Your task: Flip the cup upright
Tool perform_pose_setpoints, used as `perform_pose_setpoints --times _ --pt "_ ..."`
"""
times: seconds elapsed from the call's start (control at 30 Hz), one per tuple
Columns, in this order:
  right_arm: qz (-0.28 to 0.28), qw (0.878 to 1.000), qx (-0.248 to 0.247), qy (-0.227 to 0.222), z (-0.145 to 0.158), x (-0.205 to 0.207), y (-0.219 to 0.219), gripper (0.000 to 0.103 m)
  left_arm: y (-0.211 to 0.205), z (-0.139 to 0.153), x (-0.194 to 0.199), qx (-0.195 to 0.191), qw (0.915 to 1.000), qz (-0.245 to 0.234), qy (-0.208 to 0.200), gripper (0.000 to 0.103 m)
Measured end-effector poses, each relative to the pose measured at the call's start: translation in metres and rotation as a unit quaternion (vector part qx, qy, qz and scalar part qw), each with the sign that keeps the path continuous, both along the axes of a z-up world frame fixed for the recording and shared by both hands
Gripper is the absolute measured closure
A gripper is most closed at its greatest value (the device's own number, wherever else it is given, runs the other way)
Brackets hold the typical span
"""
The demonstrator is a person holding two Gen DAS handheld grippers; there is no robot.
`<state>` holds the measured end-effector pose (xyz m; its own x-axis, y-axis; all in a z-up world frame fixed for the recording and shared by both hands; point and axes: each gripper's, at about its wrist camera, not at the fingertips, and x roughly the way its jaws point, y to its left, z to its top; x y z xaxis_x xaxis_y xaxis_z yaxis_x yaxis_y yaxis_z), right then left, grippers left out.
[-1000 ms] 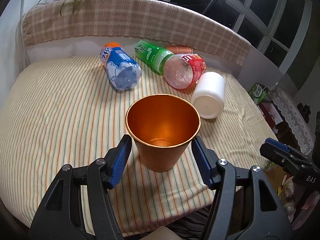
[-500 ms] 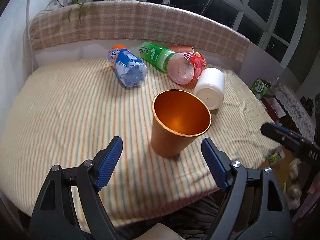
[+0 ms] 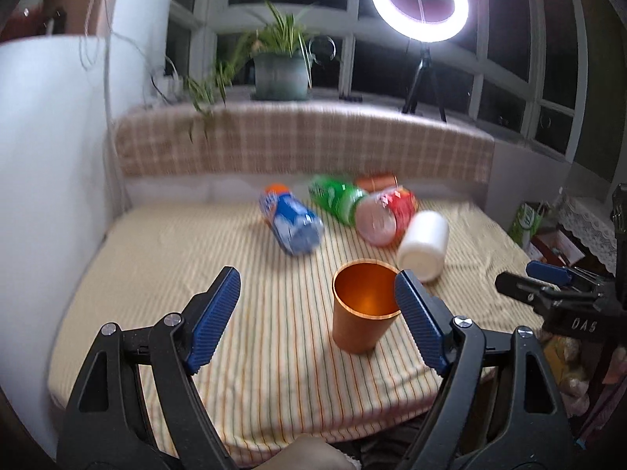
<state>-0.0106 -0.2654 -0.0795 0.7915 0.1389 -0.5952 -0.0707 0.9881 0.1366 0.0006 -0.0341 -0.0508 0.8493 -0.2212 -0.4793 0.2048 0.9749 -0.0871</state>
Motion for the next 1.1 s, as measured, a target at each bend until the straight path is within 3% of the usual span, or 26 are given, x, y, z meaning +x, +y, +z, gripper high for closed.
perform_pose_setpoints --times 0.1,0.37,0.47,1.1 --pt "0.004 1.0 -0.008 -0.011 0.005 -0.001 0.003 0.011 -0.001 0.008 -0.006 0.002 0.9998 0.006 -0.019 0.012" --pt "-0.007 0.999 -0.025 -0.047 0.013 -0.004 0.009 0.002 -0.001 0.017 -0.015 0.002 0.9987 0.026 -0.044 0.011" --pt "-0.014 0.997 -0.047 -0.067 0.016 -0.007 0.014 0.0 0.0 0.017 -0.015 0.0 0.9982 0.037 -0.048 0.0" --pt "-0.023 0.996 -0.052 -0.075 0.014 -0.005 0.015 0.0 0.0 0.018 -0.019 0.007 0.9971 0.052 -0.055 0.0"
